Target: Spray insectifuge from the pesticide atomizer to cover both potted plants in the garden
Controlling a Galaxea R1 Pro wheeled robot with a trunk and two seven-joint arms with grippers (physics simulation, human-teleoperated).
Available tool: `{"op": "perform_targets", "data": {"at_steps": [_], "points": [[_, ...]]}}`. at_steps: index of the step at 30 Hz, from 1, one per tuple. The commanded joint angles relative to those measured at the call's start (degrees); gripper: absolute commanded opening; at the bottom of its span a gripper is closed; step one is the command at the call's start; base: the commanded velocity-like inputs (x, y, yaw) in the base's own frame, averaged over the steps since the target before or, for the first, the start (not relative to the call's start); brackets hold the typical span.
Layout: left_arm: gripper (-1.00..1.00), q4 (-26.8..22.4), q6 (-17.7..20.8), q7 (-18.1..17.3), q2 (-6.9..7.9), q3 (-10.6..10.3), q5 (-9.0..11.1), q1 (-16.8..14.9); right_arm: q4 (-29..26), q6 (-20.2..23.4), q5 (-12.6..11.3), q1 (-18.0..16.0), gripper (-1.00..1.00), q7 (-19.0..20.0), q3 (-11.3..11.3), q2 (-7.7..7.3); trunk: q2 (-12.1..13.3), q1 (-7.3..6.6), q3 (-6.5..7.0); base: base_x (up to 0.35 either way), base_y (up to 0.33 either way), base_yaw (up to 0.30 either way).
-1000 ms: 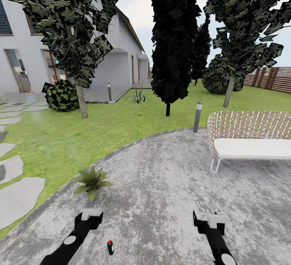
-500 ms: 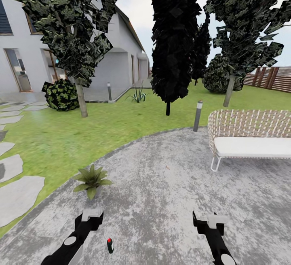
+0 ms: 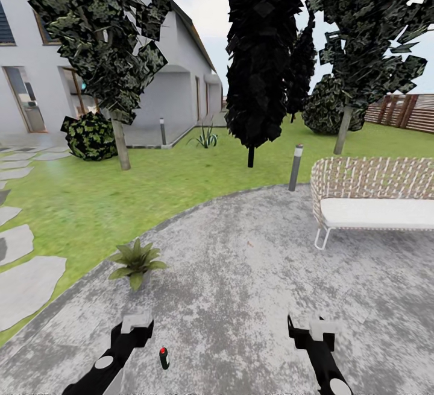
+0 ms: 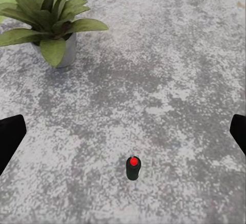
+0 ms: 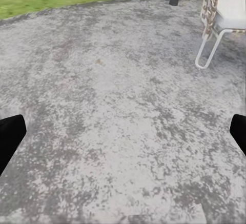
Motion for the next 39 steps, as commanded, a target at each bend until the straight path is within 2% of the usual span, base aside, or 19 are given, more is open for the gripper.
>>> {"op": "perform_targets", "data": {"at_steps": [1, 39], "points": [[1.0, 0.1, -0.2, -0.1, 0.0, 0.0, 0.1, 0.0, 0.0, -0.1, 0.1, 0.0, 1.0, -0.2, 0.1, -0.01, -0.4, 0.22, -0.33, 0.0, 0.0, 0.0], [1.0, 0.2, -0.3, -0.1, 0.0, 0.0, 0.1, 0.0, -0.1, -0.1, 0.0, 0.0, 1.0, -0.3, -0.2, -0.01, -15.7, 8.57, -10.62, 0.0, 0.0, 0.0]]}}
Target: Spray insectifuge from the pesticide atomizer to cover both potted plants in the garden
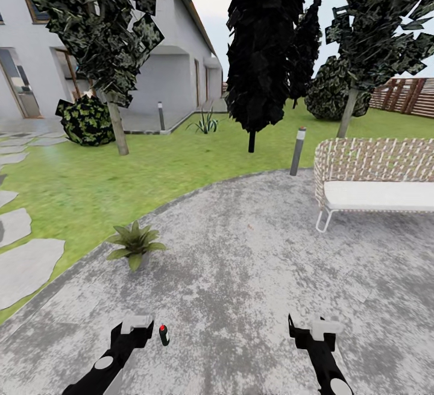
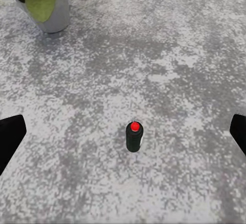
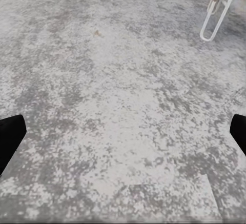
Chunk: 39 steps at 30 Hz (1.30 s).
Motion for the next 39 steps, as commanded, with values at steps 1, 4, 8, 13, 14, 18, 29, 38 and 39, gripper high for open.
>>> {"op": "perform_targets", "data": {"at_steps": [1, 4, 8, 13, 14, 18, 29, 38, 39], "points": [[1.0, 0.0, -0.2, -0.1, 0.0, 0.0, 0.1, 0.0, 0.0, -0.1, 0.1, 0.0, 1.0, -0.2, 0.0, -0.01, -0.4, 0.22, -0.33, 0.0, 0.0, 0.0], [1.0, 0.0, -0.2, -0.1, 0.0, 0.0, 0.1, 0.0, 0.0, -0.1, 0.1, 0.0, 1.0, -0.2, 0.1, -0.01, -1.6, 0.88, -1.14, 0.0, 0.0, 0.0], [1.0, 0.0, -0.2, -0.1, 0.0, 0.0, 0.1, 0.0, 0.0, -0.1, 0.1, 0.0, 1.0, -0.2, 0.1, -0.01, -3.2, 1.75, -2.22, 0.0, 0.0, 0.0], [1.0, 0.0, -0.2, -0.1, 0.0, 0.0, 0.1, 0.0, -0.1, -0.1, 0.1, 0.0, 1.0, -0.2, 0.1, -0.01, -5.3, 2.85, -3.58, 0.0, 0.0, 0.0], [1.0, 0.0, -0.2, -0.1, 0.0, 0.0, 0.1, 0.0, 0.0, -0.1, 0.1, 0.0, 1.0, -0.2, 0.1, -0.01, -5.7, 3.07, -3.85, 0.0, 0.0, 0.0], [1.0, 0.0, -0.2, -0.1, 0.0, 0.0, 0.1, 0.0, 0.0, -0.1, 0.1, 0.0, 1.0, -0.2, 0.1, -0.01, -7.3, 3.95, -4.93, 0.0, 0.0, 0.0], [1.0, 0.0, -0.2, -0.1, 0.0, 0.0, 0.1, 0.0, -0.1, -0.1, 0.1, 0.0, 1.0, -0.2, 0.1, -0.01, -11.7, 6.37, -7.91, 0.0, 0.0, 0.0], [1.0, 0.0, -0.2, -0.1, 0.0, 0.0, 0.1, 0.0, -0.1, -0.1, 0.1, 0.0, 1.0, -0.2, 0.1, -0.01, -15.3, 8.34, -10.35, 0.0, 0.0, 0.0], [1.0, 0.0, -0.2, -0.1, 0.0, 0.0, 0.1, 0.0, -0.1, -0.1, 0.1, 0.0, 1.0, -0.2, 0.1, -0.01, -15.7, 8.56, -10.62, 0.0, 0.0, 0.0]]}}
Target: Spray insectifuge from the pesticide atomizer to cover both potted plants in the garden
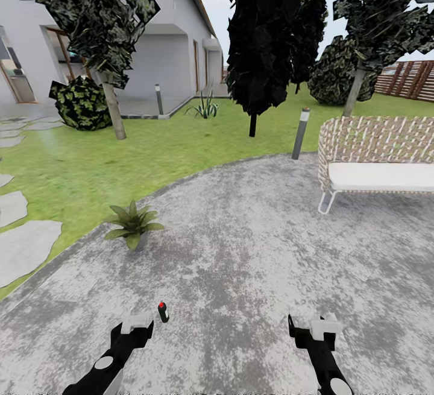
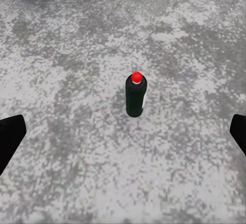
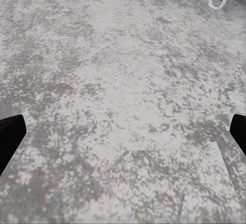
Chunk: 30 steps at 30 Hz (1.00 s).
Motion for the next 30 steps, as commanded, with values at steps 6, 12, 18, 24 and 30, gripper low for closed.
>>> {"op": "perform_targets", "data": {"at_steps": [6, 12, 18, 24, 30], "points": [[1.0, 0.0, -0.2, -0.1, 0.0, 0.0, 0.1, 0.0, 0.1, -0.1, 0.1, 0.0, 1.0, -0.2, 0.0, -0.01, -2.4, 1.31, -1.68, 0.0, 0.0, 0.0], [1.0, 0.0, -0.2, -0.1, 0.0, 0.0, 0.1, 0.0, 0.2, -0.1, 0.1, 0.0, 1.0, -0.2, 0.0, -0.01, -4.8, 2.63, -3.3, 0.0, 0.0, 0.0], [1.0, 0.0, -0.2, -0.1, 0.0, 0.0, 0.1, 0.0, 0.2, -0.1, 0.1, 0.0, 1.0, -0.2, 0.0, -0.01, -7.3, 3.95, -4.93, 0.0, 0.0, 0.0], [1.0, 0.0, -0.2, -0.1, 0.0, 0.0, 0.0, 0.0, 0.2, -0.1, 0.1, 0.0, 1.0, -0.2, 0.1, -0.01, -9.7, 5.27, -6.55, 0.0, 0.0, 0.0], [1.0, 0.0, -0.2, -0.1, 0.0, 0.0, 0.0, 0.0, 0.2, -0.1, 0.1, -0.1, 1.0, -0.2, 0.1, -0.01, -12.1, 6.58, -8.18, 0.0, 0.0, 0.0]]}}
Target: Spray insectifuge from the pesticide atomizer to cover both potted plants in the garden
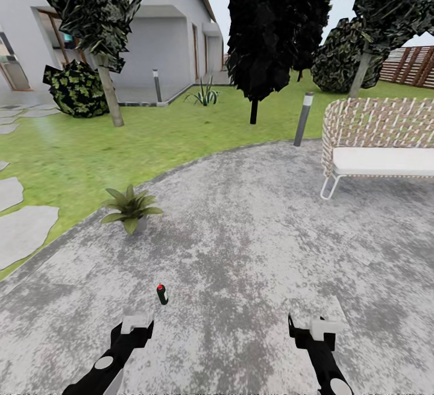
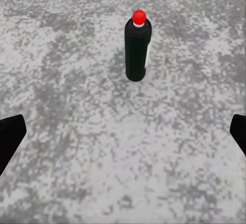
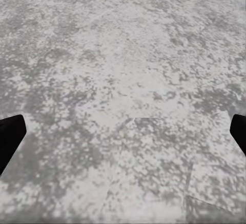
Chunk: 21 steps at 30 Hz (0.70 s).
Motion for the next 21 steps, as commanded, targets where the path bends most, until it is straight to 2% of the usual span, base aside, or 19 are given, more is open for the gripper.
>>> {"op": "perform_targets", "data": {"at_steps": [1, 13, 21], "points": [[1.0, 0.0, -0.2, -0.1, 0.0, 0.0, 0.1, 0.0, 0.0, -0.1, 0.1, 0.0, 1.0, -0.2, 0.1, -0.01, -0.4, 0.21, -0.32, 0.0, 0.0, 0.0], [1.0, 0.0, -0.2, -0.1, 0.0, 0.0, 0.1, 0.0, 0.0, -0.1, 0.1, 0.0, 1.0, -0.2, 0.1, -0.01, -5.2, 2.85, -3.57, 0.0, 0.0, 0.0], [1.0, 0.0, -0.2, -0.1, 0.0, 0.0, 0.1, 0.0, -0.1, -0.1, 0.1, 0.0, 1.0, -0.2, 0.2, -0.01, -5.4, 3.05, -5.97, 0.0, 0.0, 0.0]]}}
